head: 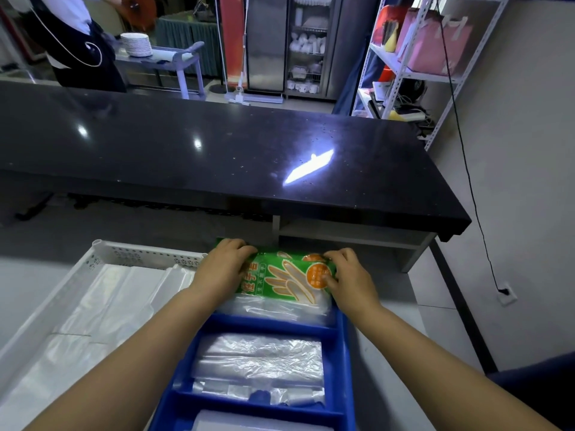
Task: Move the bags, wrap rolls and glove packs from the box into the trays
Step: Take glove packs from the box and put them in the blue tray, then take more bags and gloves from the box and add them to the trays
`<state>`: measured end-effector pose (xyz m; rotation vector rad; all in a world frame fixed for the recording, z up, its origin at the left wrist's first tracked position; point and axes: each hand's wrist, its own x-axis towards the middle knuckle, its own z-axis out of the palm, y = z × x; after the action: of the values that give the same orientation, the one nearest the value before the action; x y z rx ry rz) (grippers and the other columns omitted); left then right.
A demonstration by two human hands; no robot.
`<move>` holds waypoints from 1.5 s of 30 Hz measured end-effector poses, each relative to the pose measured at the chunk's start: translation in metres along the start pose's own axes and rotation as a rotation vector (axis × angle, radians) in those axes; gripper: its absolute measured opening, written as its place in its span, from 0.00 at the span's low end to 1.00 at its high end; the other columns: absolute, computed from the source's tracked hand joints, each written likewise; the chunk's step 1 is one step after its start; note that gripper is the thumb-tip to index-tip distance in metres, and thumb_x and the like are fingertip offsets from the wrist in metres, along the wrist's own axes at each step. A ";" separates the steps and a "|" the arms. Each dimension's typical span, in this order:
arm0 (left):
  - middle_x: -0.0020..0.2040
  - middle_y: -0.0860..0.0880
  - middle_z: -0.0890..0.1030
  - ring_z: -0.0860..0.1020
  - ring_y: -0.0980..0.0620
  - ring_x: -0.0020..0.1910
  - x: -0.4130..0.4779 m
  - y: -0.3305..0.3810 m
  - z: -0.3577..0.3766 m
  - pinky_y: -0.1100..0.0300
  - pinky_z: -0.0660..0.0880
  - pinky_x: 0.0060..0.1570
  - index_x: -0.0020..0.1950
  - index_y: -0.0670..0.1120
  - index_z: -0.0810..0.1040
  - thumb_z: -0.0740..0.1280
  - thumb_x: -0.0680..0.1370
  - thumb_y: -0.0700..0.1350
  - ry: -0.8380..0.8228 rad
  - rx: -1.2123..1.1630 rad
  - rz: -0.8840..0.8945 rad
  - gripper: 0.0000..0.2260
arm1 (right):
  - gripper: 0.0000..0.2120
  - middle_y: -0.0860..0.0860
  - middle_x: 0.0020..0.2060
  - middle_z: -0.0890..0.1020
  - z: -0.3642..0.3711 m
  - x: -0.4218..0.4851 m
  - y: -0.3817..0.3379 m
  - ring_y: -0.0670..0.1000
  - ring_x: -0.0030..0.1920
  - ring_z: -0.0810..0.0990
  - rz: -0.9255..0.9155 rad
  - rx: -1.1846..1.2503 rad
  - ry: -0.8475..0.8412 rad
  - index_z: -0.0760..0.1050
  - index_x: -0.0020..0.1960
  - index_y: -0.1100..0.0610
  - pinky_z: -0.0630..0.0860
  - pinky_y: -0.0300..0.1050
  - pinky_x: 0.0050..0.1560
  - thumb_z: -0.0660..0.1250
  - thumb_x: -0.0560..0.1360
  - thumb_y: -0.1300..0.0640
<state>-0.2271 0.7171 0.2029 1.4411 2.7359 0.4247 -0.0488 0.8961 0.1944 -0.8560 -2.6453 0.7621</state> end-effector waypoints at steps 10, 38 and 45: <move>0.48 0.44 0.82 0.78 0.41 0.50 -0.059 -0.008 -0.028 0.50 0.76 0.41 0.52 0.45 0.81 0.69 0.70 0.36 0.232 -0.006 -0.204 0.12 | 0.05 0.54 0.37 0.83 0.003 -0.007 -0.046 0.56 0.36 0.80 -0.508 -0.176 0.105 0.81 0.46 0.58 0.76 0.48 0.31 0.70 0.70 0.61; 0.39 0.48 0.83 0.80 0.44 0.40 -0.633 -0.125 -0.077 0.56 0.72 0.32 0.42 0.46 0.82 0.70 0.71 0.40 0.398 0.017 -1.064 0.02 | 0.06 0.49 0.34 0.80 0.214 -0.306 -0.373 0.53 0.33 0.78 -1.342 -0.304 -0.487 0.77 0.41 0.52 0.75 0.47 0.28 0.62 0.72 0.54; 0.42 0.52 0.83 0.77 0.52 0.36 -0.756 -0.150 -0.071 0.64 0.69 0.31 0.45 0.51 0.81 0.65 0.75 0.45 0.368 -0.007 -1.269 0.05 | 0.08 0.50 0.37 0.80 0.276 -0.381 -0.400 0.54 0.38 0.78 -1.265 -0.322 -0.660 0.76 0.42 0.53 0.76 0.51 0.35 0.60 0.76 0.54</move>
<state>0.0752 0.0069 0.1528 -0.5722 3.1548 0.5981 -0.0412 0.2801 0.1559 1.2059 -3.0416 0.2484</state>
